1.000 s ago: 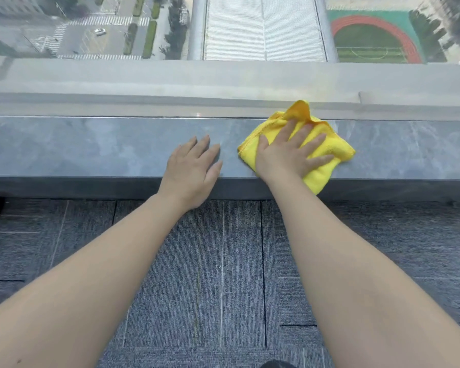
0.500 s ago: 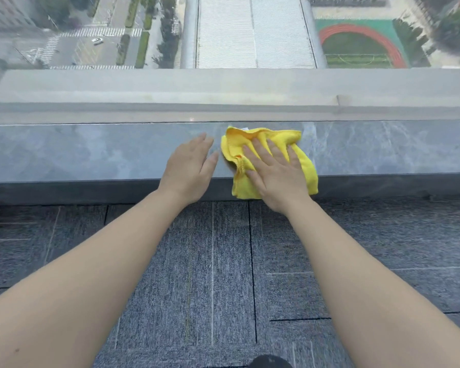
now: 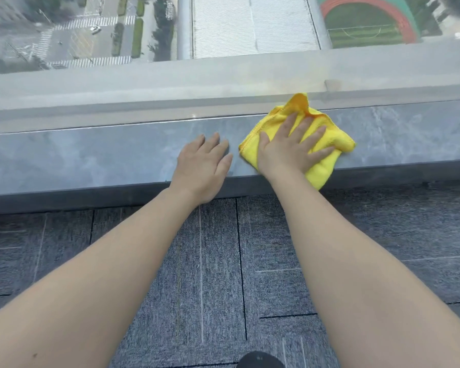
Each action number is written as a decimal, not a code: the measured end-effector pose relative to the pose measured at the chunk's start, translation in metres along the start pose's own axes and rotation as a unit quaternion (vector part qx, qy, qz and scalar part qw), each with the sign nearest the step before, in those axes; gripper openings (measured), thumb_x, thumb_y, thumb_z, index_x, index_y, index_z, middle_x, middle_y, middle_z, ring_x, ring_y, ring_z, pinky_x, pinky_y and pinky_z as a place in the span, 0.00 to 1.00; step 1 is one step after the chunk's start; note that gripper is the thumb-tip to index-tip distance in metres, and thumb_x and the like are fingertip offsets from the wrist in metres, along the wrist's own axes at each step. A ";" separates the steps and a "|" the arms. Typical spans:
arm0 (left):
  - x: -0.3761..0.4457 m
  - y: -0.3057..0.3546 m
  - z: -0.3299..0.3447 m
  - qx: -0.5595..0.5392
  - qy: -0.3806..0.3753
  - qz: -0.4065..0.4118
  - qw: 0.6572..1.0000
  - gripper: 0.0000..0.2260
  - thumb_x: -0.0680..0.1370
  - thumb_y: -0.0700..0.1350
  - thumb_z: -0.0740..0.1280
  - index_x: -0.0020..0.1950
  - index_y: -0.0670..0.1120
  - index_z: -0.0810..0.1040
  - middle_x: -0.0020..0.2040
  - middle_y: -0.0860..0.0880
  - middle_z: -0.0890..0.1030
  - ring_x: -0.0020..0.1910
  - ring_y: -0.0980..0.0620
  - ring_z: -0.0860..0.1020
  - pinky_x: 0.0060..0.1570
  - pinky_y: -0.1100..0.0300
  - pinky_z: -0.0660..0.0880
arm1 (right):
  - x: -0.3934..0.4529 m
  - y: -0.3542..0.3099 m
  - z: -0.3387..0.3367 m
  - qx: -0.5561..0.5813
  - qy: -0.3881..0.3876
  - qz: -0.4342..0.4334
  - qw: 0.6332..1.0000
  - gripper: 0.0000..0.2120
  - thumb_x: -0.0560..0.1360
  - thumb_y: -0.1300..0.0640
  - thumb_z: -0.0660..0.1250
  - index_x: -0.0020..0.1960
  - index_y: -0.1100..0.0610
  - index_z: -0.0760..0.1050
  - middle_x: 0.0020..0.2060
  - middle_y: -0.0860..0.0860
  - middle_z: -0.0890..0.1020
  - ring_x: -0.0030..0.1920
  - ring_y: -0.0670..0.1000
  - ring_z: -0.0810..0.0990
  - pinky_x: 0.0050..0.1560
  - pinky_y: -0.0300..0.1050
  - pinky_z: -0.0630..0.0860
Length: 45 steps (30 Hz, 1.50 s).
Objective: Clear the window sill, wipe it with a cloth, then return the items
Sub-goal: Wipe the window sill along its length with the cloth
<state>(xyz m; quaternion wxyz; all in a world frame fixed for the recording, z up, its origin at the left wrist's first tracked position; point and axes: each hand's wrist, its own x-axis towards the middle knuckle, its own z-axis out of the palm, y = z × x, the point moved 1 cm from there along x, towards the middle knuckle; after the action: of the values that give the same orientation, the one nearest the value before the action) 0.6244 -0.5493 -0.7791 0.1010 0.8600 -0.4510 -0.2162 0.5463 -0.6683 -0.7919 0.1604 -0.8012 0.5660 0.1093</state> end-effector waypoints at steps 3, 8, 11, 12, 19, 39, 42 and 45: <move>0.003 0.003 -0.002 -0.030 -0.015 -0.027 0.999 0.29 0.73 0.55 0.43 0.71 0.46 0.61 0.75 0.43 0.61 0.74 0.41 0.55 0.73 0.48 0.52 | -0.009 -0.003 0.002 -0.018 -0.005 -0.095 0.995 0.29 0.79 0.43 0.44 0.76 0.51 0.41 0.78 0.53 0.43 0.76 0.62 0.37 0.69 0.71 0.37; 0.007 0.009 -0.011 -0.086 -0.011 -0.023 0.996 0.27 0.74 0.55 0.45 0.66 0.43 0.67 0.65 0.38 0.73 0.65 0.37 0.66 0.66 0.43 0.62 | -0.022 0.024 -0.003 -0.079 -0.030 -0.289 0.954 0.24 0.80 0.45 0.44 0.75 0.41 0.44 0.78 0.45 0.44 0.77 0.53 0.39 0.72 0.63 0.36; 0.011 0.018 -0.011 -0.075 -0.029 -0.003 0.997 0.29 0.72 0.55 0.44 0.70 0.45 0.62 0.73 0.42 0.64 0.72 0.41 0.60 0.72 0.49 0.55 | -0.018 0.052 -0.009 -0.091 -0.051 -0.262 0.959 0.24 0.80 0.45 0.44 0.75 0.42 0.43 0.77 0.45 0.42 0.77 0.52 0.39 0.73 0.59 0.35; 0.013 0.021 -0.009 -0.078 -0.038 0.000 0.996 0.29 0.73 0.55 0.44 0.71 0.45 0.61 0.74 0.44 0.61 0.74 0.43 0.57 0.73 0.50 0.52 | -0.017 0.060 -0.012 -0.089 -0.052 -0.228 0.968 0.25 0.80 0.44 0.44 0.75 0.43 0.43 0.77 0.46 0.42 0.77 0.52 0.39 0.73 0.59 0.36; 0.020 0.022 -0.001 -0.118 -0.056 0.014 0.991 0.19 0.79 0.49 0.48 0.59 0.38 0.69 0.63 0.36 0.72 0.62 0.36 0.67 0.63 0.43 0.63 | -0.004 0.066 -0.030 -0.055 -0.099 -0.030 0.993 0.32 0.78 0.40 0.46 0.76 0.49 0.36 0.77 0.51 0.37 0.77 0.57 0.37 0.73 0.64 0.39; 0.025 0.082 0.025 -0.089 0.100 -0.036 0.990 0.33 0.71 0.58 0.43 0.69 0.42 0.64 0.72 0.39 0.65 0.71 0.41 0.62 0.70 0.49 0.56 | 0.016 0.101 -0.022 -0.129 -0.007 -0.387 0.913 0.25 0.80 0.46 0.43 0.76 0.46 0.44 0.78 0.46 0.45 0.77 0.51 0.41 0.74 0.56 0.36; 0.026 0.102 0.029 -0.109 0.096 -0.062 0.987 0.23 0.79 0.52 0.50 0.71 0.42 0.61 0.74 0.41 0.61 0.74 0.43 0.57 0.72 0.51 0.52 | 0.023 0.131 -0.029 -0.122 -0.014 -0.367 0.922 0.25 0.80 0.46 0.44 0.76 0.47 0.43 0.78 0.46 0.44 0.77 0.50 0.40 0.74 0.54 0.36; 0.027 0.118 0.033 -0.097 0.097 -0.076 0.988 0.24 0.78 0.52 0.48 0.71 0.42 0.60 0.75 0.41 0.60 0.74 0.43 0.57 0.72 0.51 0.53 | 0.026 0.153 -0.033 -0.116 -0.006 -0.307 0.945 0.27 0.80 0.44 0.43 0.76 0.49 0.41 0.78 0.48 0.42 0.77 0.51 0.39 0.74 0.57 0.34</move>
<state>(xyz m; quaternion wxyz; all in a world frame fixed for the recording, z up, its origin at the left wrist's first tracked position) 0.5363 -0.6381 -0.7720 0.2111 0.8946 -0.3495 -0.1815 0.4105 -0.7512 -0.7908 0.0954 -0.9485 0.2752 0.1246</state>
